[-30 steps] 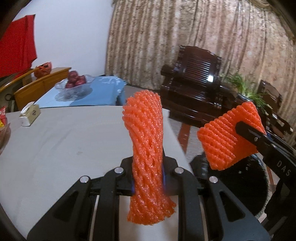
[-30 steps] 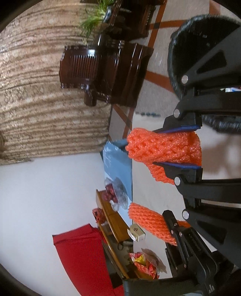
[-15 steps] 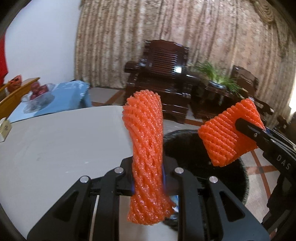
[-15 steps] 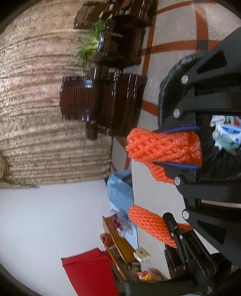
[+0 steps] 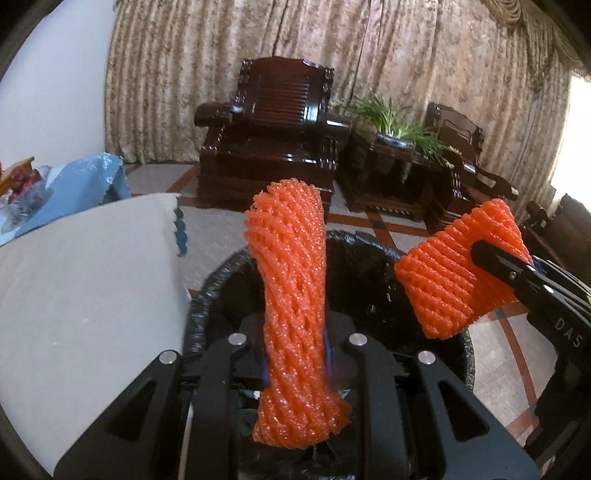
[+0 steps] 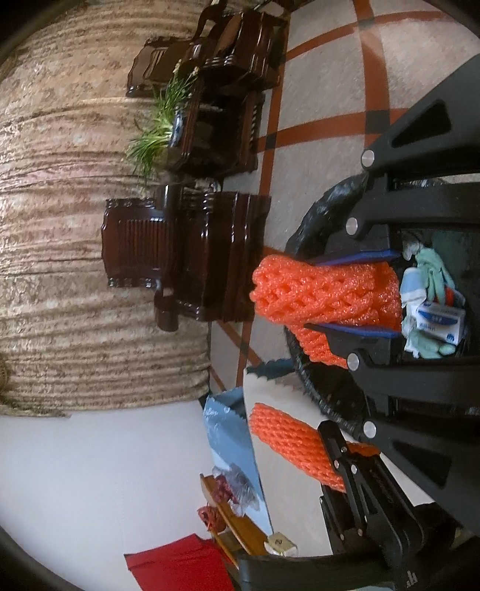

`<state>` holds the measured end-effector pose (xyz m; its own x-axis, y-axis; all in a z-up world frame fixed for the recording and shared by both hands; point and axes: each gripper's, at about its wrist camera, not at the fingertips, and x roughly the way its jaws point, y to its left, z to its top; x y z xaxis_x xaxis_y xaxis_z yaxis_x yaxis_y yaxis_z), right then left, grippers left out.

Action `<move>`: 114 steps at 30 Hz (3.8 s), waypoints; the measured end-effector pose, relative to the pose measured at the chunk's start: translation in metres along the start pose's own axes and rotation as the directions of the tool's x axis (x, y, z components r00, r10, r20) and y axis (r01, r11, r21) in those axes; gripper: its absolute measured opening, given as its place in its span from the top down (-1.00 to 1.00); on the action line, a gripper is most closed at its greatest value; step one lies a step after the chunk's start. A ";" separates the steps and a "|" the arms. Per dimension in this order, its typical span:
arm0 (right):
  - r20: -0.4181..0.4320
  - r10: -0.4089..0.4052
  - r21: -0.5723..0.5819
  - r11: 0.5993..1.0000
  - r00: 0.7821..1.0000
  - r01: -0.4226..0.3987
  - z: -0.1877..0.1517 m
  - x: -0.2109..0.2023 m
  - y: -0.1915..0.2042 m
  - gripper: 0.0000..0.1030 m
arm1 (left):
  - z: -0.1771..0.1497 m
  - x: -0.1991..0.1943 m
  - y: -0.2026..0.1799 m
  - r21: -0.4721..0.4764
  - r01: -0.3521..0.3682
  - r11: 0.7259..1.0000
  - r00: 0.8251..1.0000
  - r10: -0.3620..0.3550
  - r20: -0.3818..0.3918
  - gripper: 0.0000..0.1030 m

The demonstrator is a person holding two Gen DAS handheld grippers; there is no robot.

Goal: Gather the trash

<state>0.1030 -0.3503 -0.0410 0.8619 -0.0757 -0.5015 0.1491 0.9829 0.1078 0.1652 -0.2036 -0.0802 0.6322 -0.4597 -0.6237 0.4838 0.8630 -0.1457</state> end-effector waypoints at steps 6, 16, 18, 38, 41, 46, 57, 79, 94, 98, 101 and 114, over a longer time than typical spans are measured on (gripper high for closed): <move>-0.049 -0.015 0.014 1.000 0.999 0.015 -0.012 0.020 -0.014 0.47 | -0.007 0.028 -0.005 0.017 0.004 1.000 0.999 -0.003 -0.051 0.63; -0.107 -0.017 0.025 1.000 0.994 0.019 -0.027 0.045 -0.023 0.06 | -0.008 0.050 0.002 0.009 0.014 1.000 0.996 -0.013 -0.091 -0.12; -0.107 -0.025 0.026 0.999 0.994 0.028 -0.028 0.044 -0.024 -0.36 | -0.007 0.048 0.005 0.003 0.011 1.000 0.997 -0.011 -0.082 -0.34; -0.023 0.034 0.011 0.999 0.999 -0.034 -0.007 -0.019 -0.004 -0.88 | 0.007 -0.042 0.029 -0.001 -0.065 0.998 0.998 0.065 0.022 -0.83; -0.016 0.048 0.000 0.999 0.999 -0.048 -0.005 -0.031 0.008 -0.88 | 0.006 -0.061 0.030 0.002 -0.080 0.997 0.996 0.080 0.029 -0.84; -0.019 0.074 -0.019 0.997 0.997 -0.074 -0.004 -0.050 0.023 -0.88 | 0.001 -0.091 0.032 -0.006 -0.109 0.994 0.993 0.109 0.037 -0.88; 0.000 0.130 -0.043 0.991 0.992 -0.130 -0.002 -0.089 0.052 -0.88 | -0.012 -0.145 0.036 -0.015 -0.152 0.988 0.987 0.152 0.057 -0.89; 0.053 0.166 -0.110 0.981 0.985 -0.159 0.001 -0.129 0.081 -0.88 | -0.016 -0.214 0.034 -0.048 -0.184 0.982 0.966 0.189 0.176 -0.89; 0.062 0.171 -0.120 0.979 0.983 -0.162 0.001 -0.132 0.087 -0.88 | -0.017 -0.226 0.035 -0.052 -0.192 0.980 0.961 0.199 0.193 -0.89; 0.061 0.171 -0.120 0.979 0.983 -0.162 0.001 -0.132 0.086 -0.88 | -0.016 -0.228 0.037 -0.055 -0.195 0.979 0.960 0.202 0.192 -0.89; 0.062 0.171 -0.119 0.979 0.983 -0.163 0.002 -0.131 0.086 -0.88 | -0.015 -0.228 0.038 -0.057 -0.197 0.979 0.960 0.205 0.192 -0.89; 0.060 0.171 -0.119 0.979 0.983 -0.163 0.002 -0.131 0.087 -0.88 | -0.016 -0.229 0.038 -0.055 -0.200 0.978 0.960 0.207 0.188 -0.89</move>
<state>0.0039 -0.2552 0.0355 0.9019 0.0838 -0.4237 -0.0521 0.9950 0.0857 0.0292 -0.0620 0.0441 0.8210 -0.3025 -0.4843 0.3136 0.9476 -0.0602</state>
